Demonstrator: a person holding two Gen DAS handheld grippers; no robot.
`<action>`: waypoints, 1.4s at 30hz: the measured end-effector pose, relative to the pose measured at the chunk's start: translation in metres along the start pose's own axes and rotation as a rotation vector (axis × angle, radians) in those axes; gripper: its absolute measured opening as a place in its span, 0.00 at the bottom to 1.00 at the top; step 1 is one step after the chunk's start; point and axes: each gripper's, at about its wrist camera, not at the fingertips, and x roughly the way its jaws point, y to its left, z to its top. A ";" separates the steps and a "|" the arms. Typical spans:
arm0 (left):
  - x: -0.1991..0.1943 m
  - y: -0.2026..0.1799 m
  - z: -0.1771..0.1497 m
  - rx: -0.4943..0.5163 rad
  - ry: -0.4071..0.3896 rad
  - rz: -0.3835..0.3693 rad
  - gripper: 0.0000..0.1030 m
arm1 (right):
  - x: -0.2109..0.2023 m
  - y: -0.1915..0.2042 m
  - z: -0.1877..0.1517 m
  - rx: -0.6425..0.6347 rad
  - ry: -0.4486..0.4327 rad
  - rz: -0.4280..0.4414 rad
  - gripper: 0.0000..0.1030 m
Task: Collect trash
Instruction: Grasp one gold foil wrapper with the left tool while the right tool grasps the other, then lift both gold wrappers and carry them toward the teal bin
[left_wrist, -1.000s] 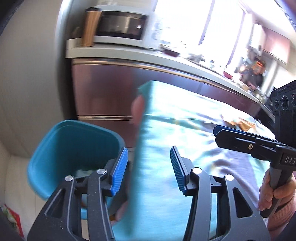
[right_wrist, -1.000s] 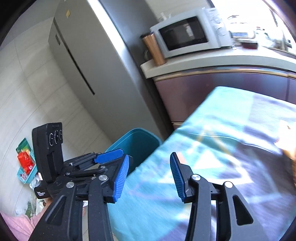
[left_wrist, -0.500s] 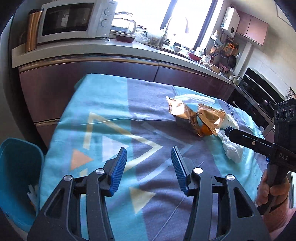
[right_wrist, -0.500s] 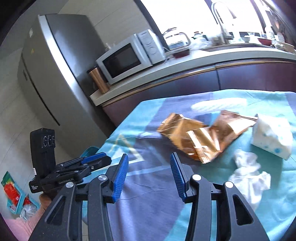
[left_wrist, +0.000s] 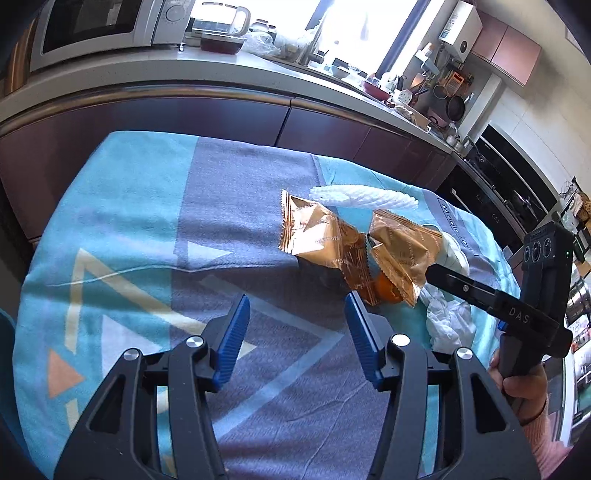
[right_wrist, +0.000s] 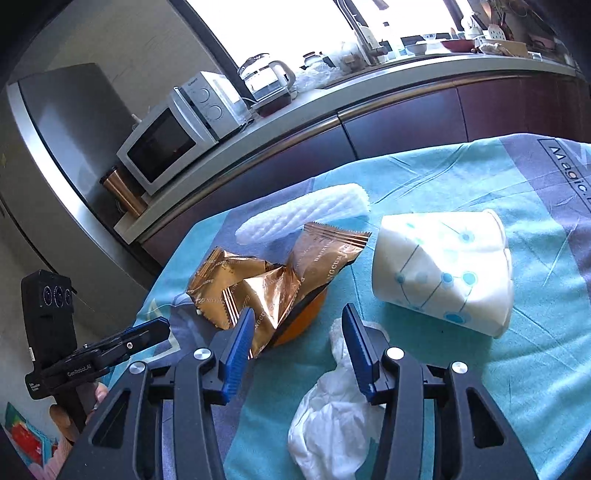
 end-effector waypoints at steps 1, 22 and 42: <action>0.004 0.000 0.003 -0.008 0.005 -0.007 0.52 | 0.001 -0.002 0.001 0.004 0.000 0.003 0.46; 0.050 -0.002 0.023 -0.086 0.062 -0.078 0.01 | 0.002 -0.001 0.008 0.026 -0.047 0.036 0.04; -0.040 0.022 -0.015 -0.054 -0.038 -0.038 0.01 | -0.033 0.009 -0.008 0.019 -0.061 0.148 0.04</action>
